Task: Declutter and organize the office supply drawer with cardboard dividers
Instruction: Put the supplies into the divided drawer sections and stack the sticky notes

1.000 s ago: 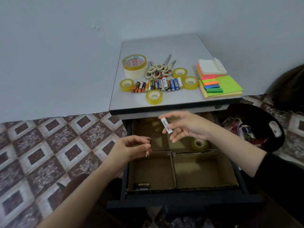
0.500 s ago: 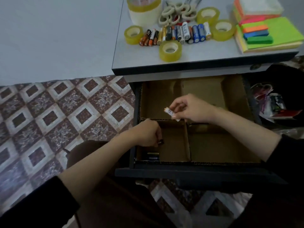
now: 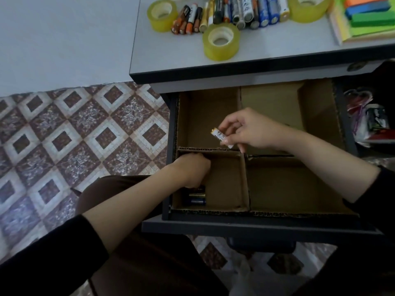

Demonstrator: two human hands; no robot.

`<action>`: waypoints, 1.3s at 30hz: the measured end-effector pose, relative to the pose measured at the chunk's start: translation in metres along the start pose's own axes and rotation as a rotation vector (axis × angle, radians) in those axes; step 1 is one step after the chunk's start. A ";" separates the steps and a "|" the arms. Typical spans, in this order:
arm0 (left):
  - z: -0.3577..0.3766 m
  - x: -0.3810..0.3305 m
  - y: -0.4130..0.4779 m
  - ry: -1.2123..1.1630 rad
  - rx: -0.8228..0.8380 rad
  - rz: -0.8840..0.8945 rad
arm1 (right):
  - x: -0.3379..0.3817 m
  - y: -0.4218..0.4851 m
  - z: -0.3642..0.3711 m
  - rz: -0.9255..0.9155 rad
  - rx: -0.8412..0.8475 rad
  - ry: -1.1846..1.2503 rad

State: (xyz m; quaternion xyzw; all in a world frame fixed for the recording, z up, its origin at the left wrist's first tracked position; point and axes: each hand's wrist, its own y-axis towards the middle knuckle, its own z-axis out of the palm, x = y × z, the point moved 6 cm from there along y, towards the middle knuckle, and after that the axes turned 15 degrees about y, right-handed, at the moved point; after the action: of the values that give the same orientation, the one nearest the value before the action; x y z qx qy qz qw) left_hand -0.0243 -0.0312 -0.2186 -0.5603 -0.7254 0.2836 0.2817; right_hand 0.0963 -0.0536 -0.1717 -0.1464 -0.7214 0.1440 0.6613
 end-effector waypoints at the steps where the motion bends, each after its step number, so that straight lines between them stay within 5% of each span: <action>1: -0.001 0.000 -0.001 0.009 -0.002 0.003 | 0.000 0.000 0.000 0.000 0.002 0.005; 7: -0.013 -0.008 -0.029 -0.030 -0.042 0.017 | 0.001 -0.003 -0.001 0.007 -0.016 0.054; 11: -0.033 0.015 -0.072 -0.430 -0.301 -0.008 | 0.012 -0.020 0.002 0.019 0.068 0.000; 16: -0.023 0.073 -0.099 -0.741 -0.917 -0.356 | -0.002 -0.038 0.066 0.210 0.344 -0.304; 21: -0.008 0.069 -0.071 -0.762 -0.827 -0.392 | -0.018 -0.014 0.087 0.226 0.230 -0.588; 39: 0.008 0.059 -0.046 -0.872 -0.948 -0.343 | -0.046 0.005 0.089 0.312 0.051 -0.328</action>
State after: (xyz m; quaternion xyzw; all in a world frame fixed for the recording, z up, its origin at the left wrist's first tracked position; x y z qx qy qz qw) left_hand -0.0725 0.0153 -0.1848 -0.3341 -0.8981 0.0857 -0.2730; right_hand 0.0114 -0.0684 -0.2228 -0.2140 -0.7841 0.2846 0.5084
